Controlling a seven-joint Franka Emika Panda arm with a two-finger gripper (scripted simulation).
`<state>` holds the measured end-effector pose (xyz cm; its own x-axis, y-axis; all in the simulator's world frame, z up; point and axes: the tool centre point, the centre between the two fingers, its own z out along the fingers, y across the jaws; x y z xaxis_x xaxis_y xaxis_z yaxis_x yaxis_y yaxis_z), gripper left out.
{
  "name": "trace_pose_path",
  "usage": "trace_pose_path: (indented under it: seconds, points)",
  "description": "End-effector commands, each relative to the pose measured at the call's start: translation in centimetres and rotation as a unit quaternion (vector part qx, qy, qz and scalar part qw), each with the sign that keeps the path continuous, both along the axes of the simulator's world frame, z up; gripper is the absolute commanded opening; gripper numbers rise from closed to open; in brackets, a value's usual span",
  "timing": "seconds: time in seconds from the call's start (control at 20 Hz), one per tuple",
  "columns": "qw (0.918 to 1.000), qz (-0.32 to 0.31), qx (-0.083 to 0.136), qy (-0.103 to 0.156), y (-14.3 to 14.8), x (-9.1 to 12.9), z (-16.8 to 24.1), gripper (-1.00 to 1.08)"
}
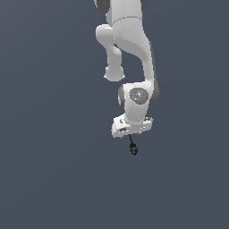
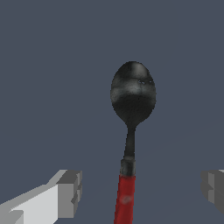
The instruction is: Pick up the object and move it to a goal position.
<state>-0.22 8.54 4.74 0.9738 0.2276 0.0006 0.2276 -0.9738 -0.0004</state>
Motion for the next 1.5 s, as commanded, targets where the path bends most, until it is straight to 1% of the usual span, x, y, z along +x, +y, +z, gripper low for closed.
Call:
trace_pose_path:
  seconds: [0.0,0.2,0.45,0.5,1.1,1.45]
  points:
    - [1.0,0.001,0.0,0.0,0.0,-0.1,-1.3,1.0]
    - [1.0,0.001,0.0,0.0,0.0,-0.1,-3.0,1.0]
    - [1.0,0.001,0.0,0.0,0.0,0.0,-3.7,1.0]
    - [1.0,0.001,0.0,0.0,0.0,0.0,-3.7,-1.0]
    - [1.0,0.001,0.0,0.0,0.1,-0.1,-3.6,-1.0]
    - [1.0,0.001,0.0,0.0,-0.1,-0.6,-1.9,-1.0]
